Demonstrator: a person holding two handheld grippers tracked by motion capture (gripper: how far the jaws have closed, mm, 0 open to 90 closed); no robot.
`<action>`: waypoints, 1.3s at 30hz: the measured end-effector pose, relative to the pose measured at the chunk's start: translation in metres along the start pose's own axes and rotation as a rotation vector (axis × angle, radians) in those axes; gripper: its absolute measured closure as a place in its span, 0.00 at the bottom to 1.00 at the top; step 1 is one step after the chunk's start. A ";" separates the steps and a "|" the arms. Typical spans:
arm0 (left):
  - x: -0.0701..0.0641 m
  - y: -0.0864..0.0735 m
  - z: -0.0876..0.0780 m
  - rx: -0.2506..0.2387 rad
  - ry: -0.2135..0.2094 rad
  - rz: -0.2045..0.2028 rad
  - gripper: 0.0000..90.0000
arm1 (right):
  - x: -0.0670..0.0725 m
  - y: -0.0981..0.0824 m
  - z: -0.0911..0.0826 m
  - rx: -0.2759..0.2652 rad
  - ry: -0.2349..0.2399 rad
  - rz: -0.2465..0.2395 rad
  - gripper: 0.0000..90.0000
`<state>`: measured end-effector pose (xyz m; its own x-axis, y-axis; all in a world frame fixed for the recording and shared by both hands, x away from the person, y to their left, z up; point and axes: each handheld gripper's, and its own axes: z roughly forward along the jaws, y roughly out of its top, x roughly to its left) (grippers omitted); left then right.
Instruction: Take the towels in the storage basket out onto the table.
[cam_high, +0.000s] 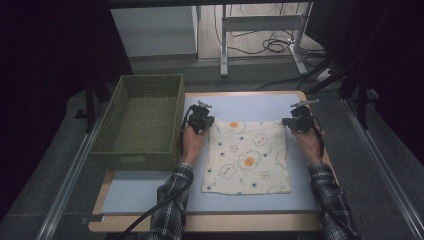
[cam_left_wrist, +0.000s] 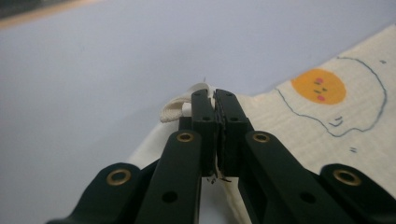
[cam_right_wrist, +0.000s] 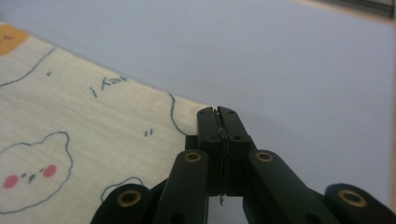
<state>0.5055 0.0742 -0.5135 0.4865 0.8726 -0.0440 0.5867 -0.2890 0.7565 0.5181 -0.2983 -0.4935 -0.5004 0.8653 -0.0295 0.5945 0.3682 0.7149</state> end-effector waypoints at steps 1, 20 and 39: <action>-0.002 0.005 -0.001 -0.007 0.013 0.015 0.97 | -0.002 0.004 -0.002 -0.011 -0.010 -0.001 0.99; -0.032 -0.028 -0.033 -0.014 -0.041 0.064 0.97 | 0.014 -0.027 -0.046 -0.038 0.073 -0.058 0.98; -0.073 -0.085 -0.086 -0.055 -0.050 0.151 0.96 | 0.038 -0.100 -0.098 -0.077 0.179 -0.050 0.98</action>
<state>0.3647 0.0693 -0.5191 0.5988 0.7998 0.0415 0.4687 -0.3920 0.7916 0.3782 -0.3354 -0.4978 -0.6361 0.7698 0.0534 0.5196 0.3761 0.7672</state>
